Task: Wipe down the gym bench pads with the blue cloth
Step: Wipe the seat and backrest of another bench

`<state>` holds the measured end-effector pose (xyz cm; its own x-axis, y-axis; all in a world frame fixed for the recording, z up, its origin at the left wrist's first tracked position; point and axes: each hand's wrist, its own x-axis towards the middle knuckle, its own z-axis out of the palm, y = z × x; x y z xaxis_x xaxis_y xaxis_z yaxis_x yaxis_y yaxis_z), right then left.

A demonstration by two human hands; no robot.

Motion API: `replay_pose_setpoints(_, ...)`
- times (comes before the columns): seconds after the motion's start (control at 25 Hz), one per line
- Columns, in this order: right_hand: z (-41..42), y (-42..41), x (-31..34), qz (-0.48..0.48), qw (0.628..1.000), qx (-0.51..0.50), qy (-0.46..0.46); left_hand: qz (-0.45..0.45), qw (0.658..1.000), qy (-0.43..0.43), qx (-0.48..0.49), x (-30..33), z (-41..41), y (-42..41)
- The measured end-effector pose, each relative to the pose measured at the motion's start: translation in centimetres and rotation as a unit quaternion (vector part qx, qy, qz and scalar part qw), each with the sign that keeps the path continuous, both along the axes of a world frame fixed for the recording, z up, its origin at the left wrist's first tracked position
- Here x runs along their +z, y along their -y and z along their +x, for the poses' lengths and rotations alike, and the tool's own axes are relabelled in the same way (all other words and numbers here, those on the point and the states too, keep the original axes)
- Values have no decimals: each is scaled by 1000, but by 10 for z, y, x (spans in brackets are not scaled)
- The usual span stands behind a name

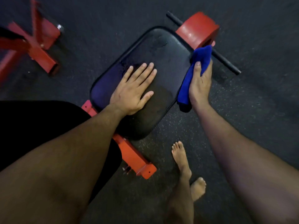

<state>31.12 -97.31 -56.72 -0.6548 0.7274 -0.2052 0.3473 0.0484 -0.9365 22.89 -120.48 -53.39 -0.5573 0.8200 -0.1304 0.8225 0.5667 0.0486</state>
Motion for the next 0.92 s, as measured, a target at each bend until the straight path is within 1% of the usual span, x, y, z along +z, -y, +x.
replay_pose_setpoints(0.08, -5, 1, -5, 3, 1000, -23, -15, 12, 1000, -5, -11, -5, -2, 1)
replay_pose_setpoints(0.16, -1, 19, -5, -15, 998, -59, -19, 22, 1000, -13, -16, -5, -1, -1)
replay_pose_setpoints(0.2, 8, 42, -5, -34, 996, -85, -7, 20, 1000, -15, -14, -6, -2, 0)
replay_pose_setpoints(0.32, 52, 145, 5, -90, 985, -141, 36, 23, 999, -18, -12, -9, -1, 3)
replay_pose_setpoints(0.4, 79, 201, 11, -102, 983, -141, 57, 28, 999, -14, -19, -10, -1, 2)
replay_pose_setpoints(0.48, 91, 226, 12, -107, 983, -125, 76, 29, 999, -16, -12, -9, -2, 1)
replay_pose_setpoints(0.6, 78, 198, 15, -67, 990, -122, 30, 26, 1000, -9, -11, -9, -2, 2)
replay_pose_setpoints(0.72, 26, 108, 9, -35, 987, -152, 25, 22, 1000, -17, -14, -9, -2, 2)
replay_pose_setpoints(0.8, 2, 55, 9, -15, 990, -140, 24, 20, 1000, -13, -12, -9, -1, 2)
replay_pose_setpoints(0.84, -2, 44, 9, -9, 992, -124, 15, 18, 1000, -13, -12, -9, 0, 1)
replay_pose_setpoints(0.92, 3, 52, 9, -19, 992, -121, 0, 16, 1000, -17, -12, -8, 0, 0)
